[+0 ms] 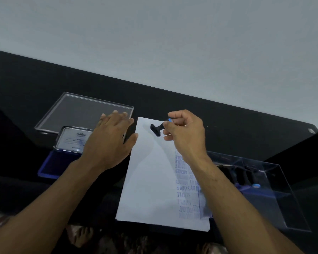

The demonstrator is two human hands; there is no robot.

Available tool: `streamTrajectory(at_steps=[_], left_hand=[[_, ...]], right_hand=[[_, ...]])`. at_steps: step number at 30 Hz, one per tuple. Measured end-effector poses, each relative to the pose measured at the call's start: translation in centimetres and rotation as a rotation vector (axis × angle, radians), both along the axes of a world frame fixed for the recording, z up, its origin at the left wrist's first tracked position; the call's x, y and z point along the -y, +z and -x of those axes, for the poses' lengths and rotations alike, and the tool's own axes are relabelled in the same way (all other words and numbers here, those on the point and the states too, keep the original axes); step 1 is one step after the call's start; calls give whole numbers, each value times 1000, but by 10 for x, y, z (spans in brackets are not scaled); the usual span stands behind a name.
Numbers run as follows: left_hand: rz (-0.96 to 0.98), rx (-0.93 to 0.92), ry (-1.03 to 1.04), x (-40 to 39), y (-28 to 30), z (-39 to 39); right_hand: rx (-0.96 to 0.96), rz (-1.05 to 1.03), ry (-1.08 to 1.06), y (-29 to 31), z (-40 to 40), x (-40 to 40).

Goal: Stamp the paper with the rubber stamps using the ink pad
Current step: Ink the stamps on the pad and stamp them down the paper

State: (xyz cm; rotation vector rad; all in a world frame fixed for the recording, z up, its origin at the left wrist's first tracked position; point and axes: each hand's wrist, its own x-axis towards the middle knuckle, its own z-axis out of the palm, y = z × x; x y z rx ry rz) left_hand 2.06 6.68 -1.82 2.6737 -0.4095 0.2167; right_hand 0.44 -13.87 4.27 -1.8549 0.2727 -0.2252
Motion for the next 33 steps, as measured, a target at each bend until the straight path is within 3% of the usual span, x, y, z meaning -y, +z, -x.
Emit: streamTrajectory(at_steps=[16, 33], left_hand=[[35, -10, 241, -138, -15, 108], [-77, -14, 271, -176, -50, 118]], right_hand=[[10, 219, 350, -7, 50, -134], [126, 478, 416, -8, 59, -194]])
